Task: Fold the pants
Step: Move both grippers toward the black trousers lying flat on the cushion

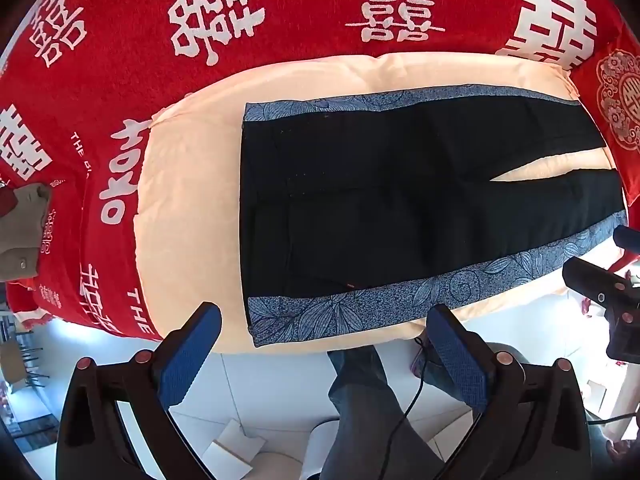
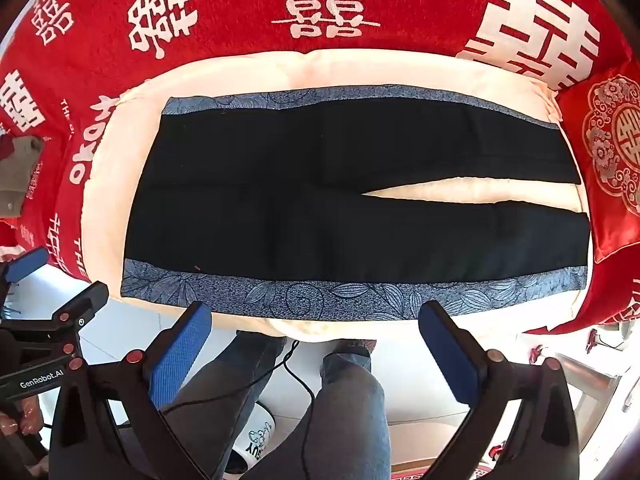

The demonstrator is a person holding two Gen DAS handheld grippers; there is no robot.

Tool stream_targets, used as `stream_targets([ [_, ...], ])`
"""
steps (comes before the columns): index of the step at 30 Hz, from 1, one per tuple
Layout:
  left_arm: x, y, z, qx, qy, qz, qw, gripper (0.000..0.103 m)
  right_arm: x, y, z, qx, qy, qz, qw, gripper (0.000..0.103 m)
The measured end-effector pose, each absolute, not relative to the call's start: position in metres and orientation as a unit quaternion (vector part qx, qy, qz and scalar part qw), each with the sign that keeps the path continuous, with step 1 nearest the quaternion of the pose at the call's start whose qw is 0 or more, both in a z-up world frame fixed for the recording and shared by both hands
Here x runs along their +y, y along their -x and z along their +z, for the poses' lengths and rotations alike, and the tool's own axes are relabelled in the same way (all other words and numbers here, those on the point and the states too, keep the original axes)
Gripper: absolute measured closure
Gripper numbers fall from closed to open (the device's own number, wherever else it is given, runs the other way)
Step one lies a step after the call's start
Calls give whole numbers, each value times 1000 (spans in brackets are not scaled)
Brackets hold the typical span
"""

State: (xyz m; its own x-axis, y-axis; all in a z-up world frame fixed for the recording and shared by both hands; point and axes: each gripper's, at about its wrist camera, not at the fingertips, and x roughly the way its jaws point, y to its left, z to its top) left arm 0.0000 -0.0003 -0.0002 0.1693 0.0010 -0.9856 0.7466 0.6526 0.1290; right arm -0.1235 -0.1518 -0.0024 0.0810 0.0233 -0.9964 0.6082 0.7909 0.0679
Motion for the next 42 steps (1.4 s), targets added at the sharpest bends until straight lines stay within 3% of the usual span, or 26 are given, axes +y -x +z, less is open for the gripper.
stream_targets([
  [42,-3,15,4,581,-325,-244,705,0,-159,138,-4,638,-254,-200,699,0],
])
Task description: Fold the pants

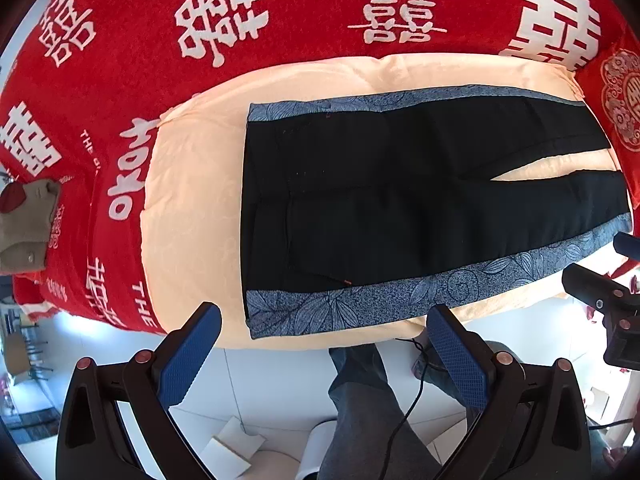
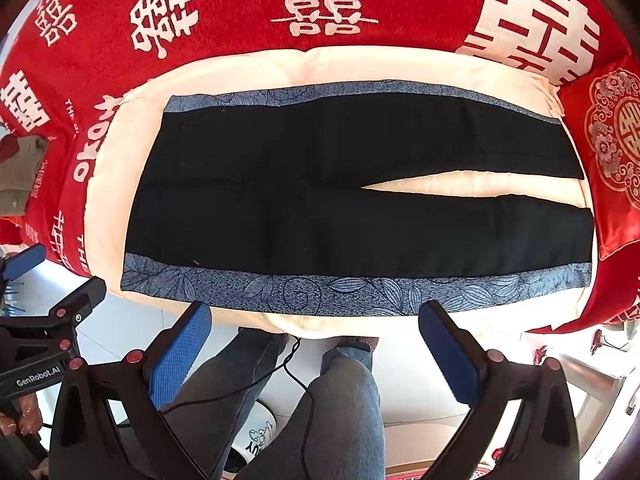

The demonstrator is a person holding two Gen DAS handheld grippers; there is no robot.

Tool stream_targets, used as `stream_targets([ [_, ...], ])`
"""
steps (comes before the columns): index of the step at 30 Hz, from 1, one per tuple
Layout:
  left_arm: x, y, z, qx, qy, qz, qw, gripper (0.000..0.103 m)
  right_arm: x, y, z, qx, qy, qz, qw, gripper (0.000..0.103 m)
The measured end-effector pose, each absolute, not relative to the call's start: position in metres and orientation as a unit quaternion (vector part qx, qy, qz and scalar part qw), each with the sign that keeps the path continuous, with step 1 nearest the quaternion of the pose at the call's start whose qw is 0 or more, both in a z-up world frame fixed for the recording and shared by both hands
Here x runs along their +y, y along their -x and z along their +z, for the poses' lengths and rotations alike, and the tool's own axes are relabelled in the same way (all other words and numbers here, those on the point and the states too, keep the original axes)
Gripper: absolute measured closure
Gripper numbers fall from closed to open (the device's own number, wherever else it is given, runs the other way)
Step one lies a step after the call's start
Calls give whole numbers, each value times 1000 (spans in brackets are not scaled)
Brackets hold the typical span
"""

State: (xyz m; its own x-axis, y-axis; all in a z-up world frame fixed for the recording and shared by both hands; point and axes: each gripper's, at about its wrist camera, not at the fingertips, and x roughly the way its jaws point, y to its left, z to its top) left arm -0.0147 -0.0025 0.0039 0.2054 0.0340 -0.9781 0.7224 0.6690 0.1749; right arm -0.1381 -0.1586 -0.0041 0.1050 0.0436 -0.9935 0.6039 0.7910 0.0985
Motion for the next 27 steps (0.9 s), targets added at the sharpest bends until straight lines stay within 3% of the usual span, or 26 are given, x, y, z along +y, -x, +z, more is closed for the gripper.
stream_targets([
  [17,5,34,-7,619,-262,-175,719,0,-179,152,-28,649,-248,-168,699,0],
  [27,17,11,-66,626,-236,-201,715,0,-181,150,-71,620,-306,-171,702,0],
])
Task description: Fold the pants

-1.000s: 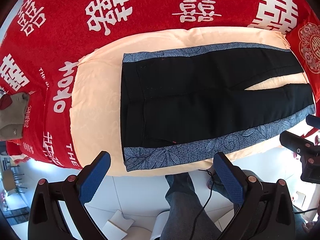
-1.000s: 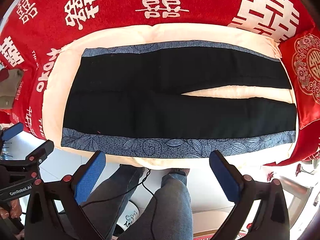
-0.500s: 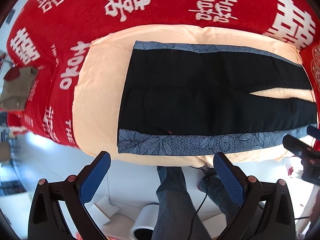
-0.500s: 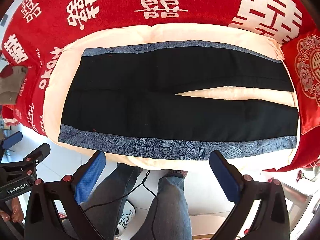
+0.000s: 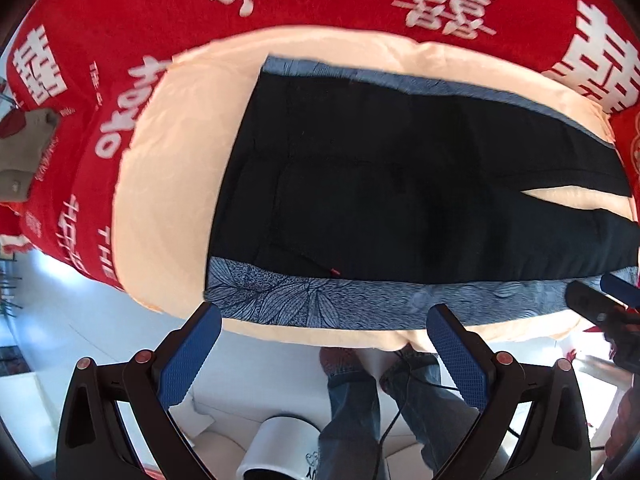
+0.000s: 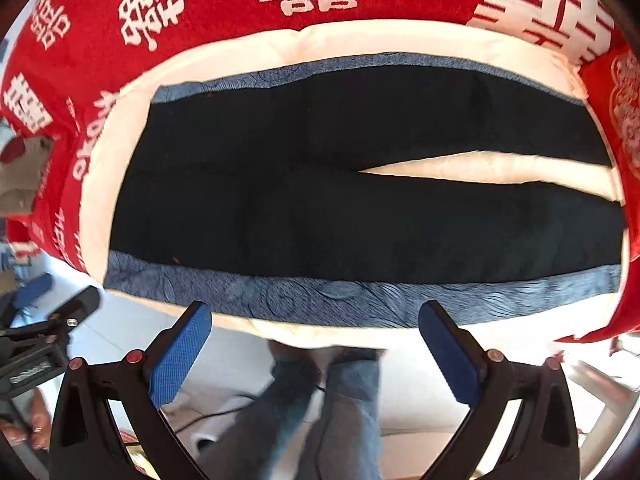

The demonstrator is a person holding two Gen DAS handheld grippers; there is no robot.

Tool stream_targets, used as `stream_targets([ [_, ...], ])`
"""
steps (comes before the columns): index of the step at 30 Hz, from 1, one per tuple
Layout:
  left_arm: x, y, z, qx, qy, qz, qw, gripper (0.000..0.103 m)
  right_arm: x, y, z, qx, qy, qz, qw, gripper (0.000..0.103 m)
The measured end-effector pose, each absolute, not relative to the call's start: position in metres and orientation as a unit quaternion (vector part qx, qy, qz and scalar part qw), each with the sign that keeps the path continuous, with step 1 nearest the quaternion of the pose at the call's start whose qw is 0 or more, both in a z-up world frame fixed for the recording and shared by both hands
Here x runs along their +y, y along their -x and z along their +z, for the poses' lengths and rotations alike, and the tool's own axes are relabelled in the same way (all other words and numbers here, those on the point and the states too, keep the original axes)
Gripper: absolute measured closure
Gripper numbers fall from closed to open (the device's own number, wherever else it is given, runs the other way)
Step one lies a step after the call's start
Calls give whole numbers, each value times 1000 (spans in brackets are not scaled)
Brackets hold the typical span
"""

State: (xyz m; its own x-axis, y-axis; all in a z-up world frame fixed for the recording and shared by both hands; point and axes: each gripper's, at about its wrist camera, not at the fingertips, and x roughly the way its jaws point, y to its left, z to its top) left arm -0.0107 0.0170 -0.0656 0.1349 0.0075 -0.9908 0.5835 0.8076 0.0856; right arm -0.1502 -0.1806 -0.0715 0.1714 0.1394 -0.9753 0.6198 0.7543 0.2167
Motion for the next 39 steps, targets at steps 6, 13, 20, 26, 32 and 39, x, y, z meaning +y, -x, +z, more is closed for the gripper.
stream_targets([
  [6,49,-4,-115,649,-190,-208,707,0,-166,148,-116,559,-436,-89,700,0],
  [13,85,-6,-153,656,-114,-242,706,0,-122,161,-184,511,-555,-6,657,1],
  [20,97,6,-188,670,-68,-273,687,8,-111,191,-244,494,-606,-27,623,24],
  [26,98,6,-209,689,-26,-275,670,8,-128,198,-265,401,-698,-35,593,72],
  [32,100,-24,-205,685,89,-254,677,8,-125,191,-233,391,-685,-10,615,91],
  [39,83,-43,-212,690,77,-241,679,55,-130,193,-238,427,-661,-12,617,84],
])
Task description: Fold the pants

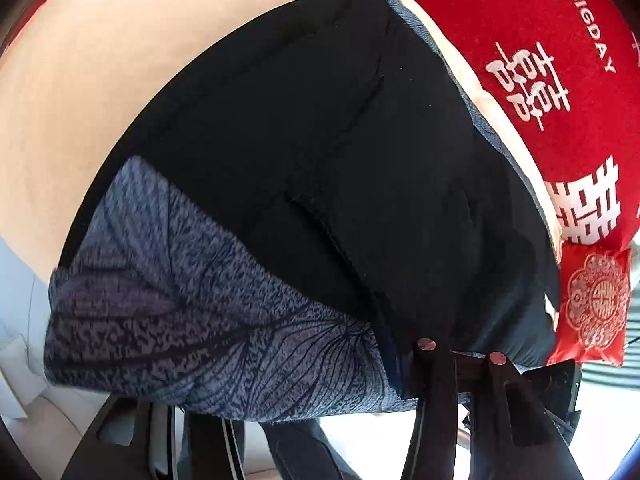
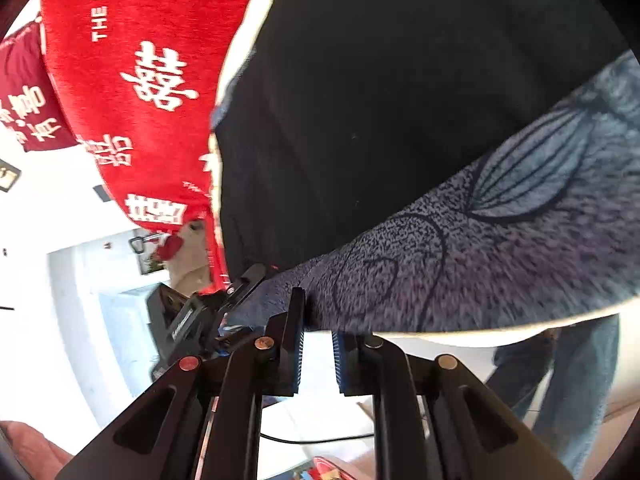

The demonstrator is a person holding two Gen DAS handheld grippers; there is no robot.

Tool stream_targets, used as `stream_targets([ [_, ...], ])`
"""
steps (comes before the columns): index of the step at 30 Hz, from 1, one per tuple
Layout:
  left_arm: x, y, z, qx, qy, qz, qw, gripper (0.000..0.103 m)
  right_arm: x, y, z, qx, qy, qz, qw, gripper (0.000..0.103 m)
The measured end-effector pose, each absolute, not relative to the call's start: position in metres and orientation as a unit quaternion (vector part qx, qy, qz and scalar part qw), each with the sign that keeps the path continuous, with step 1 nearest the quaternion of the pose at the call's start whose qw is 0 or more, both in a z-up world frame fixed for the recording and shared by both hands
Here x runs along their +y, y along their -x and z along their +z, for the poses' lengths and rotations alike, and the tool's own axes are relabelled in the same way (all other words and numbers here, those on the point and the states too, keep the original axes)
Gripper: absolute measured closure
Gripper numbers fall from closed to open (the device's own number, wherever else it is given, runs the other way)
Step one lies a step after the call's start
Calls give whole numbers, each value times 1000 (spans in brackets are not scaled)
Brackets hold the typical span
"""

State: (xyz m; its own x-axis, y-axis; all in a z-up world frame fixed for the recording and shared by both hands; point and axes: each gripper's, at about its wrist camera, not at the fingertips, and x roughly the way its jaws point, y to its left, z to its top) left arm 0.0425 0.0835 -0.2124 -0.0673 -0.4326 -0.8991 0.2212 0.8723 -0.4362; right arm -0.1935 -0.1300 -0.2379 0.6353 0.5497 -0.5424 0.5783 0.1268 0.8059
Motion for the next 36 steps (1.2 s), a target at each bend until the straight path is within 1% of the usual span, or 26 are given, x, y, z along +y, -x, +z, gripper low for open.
stream_targets([
  [1,80,-42,-209,684,64,-250,683,68,-134,196,-242,428,-660,-22,617,80],
  [2,77,-42,-208,682,55,-260,682,72,-137,201,-244,427,-658,-30,620,76],
  [4,74,-42,-206,685,45,-270,675,72,-148,216,-248,420,-659,-47,622,57],
  [6,75,-48,-206,687,38,-276,671,72,-156,229,-251,403,-674,-60,616,56],
  [9,73,-51,-204,688,24,-286,667,72,-165,254,-258,358,-710,-76,602,56],
  [10,72,-51,-204,688,18,-288,666,72,-166,263,-261,332,-730,-79,592,56],
  [11,71,-52,-204,688,12,-288,666,72,-168,269,-265,314,-744,-79,584,57],
  [12,72,-51,-203,688,9,-288,666,73,-169,273,-267,300,-755,-83,577,69],
  [13,71,-52,-201,689,8,-288,666,79,-169,277,-266,289,-762,-91,573,97],
  [15,75,-54,-192,686,13,-291,667,79,-169,275,-255,294,-752,-96,582,96],
  [18,76,-62,-171,682,23,-288,672,79,-179,264,-206,332,-694,-77,635,96],
  [22,62,-84,-128,666,49,-287,687,79,-212,218,-146,380,-622,-32,684,96],
  [26,28,-117,-99,644,55,-289,706,79,-257,162,-110,402,-583,6,706,94],
  [29,-9,-153,-101,631,49,-282,721,79,-295,108,-111,427,-573,19,699,92],
  [32,-46,-192,-119,617,32,-267,740,79,-333,57,-138,464,-564,19,683,92],
  [34,-70,-218,-145,615,15,-249,749,69,-350,29,-164,492,-553,13,673,92],
  [36,-86,-235,-172,619,-3,-227,752,69,-366,6,-196,514,-554,1,655,92],
])
